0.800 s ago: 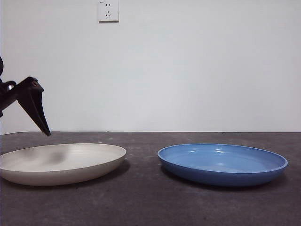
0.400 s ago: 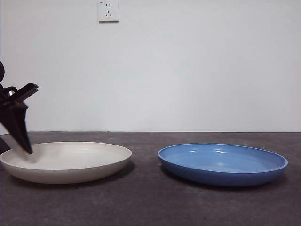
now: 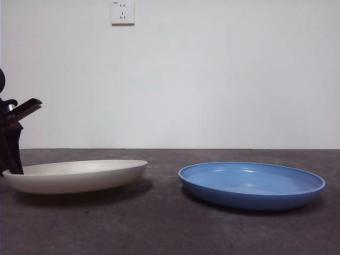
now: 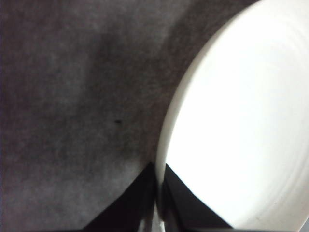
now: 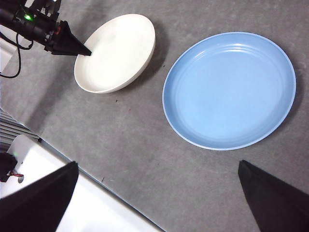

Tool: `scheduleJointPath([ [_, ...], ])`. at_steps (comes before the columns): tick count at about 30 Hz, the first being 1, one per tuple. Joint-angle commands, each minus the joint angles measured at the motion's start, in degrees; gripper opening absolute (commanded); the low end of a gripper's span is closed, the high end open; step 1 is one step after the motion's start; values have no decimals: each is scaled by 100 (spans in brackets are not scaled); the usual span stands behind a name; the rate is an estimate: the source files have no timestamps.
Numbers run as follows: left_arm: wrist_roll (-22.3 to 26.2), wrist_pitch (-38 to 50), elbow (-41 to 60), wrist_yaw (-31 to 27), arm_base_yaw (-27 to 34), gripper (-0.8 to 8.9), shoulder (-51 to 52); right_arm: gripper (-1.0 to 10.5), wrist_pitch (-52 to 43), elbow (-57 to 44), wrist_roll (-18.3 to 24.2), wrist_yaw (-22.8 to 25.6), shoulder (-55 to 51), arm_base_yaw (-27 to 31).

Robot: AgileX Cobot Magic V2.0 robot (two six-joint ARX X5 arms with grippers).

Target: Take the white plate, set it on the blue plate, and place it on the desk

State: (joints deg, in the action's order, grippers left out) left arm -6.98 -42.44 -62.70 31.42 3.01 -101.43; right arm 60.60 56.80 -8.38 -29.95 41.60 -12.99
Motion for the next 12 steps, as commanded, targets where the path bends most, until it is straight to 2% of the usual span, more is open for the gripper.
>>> scheduleJointPath([
  [1, -26, -214, -369, 31, -87, 11, -79, 659, -46, 118, 2, 13, 22, 7],
  [6, -166, -756, -951, 31, -385, 11, -37, 658, 140, 269, -2, 280, 22, 11],
  [12, -485, -1027, -1635, 26, -1128, 11, -39, 658, 424, 579, 4, 627, 17, 11],
])
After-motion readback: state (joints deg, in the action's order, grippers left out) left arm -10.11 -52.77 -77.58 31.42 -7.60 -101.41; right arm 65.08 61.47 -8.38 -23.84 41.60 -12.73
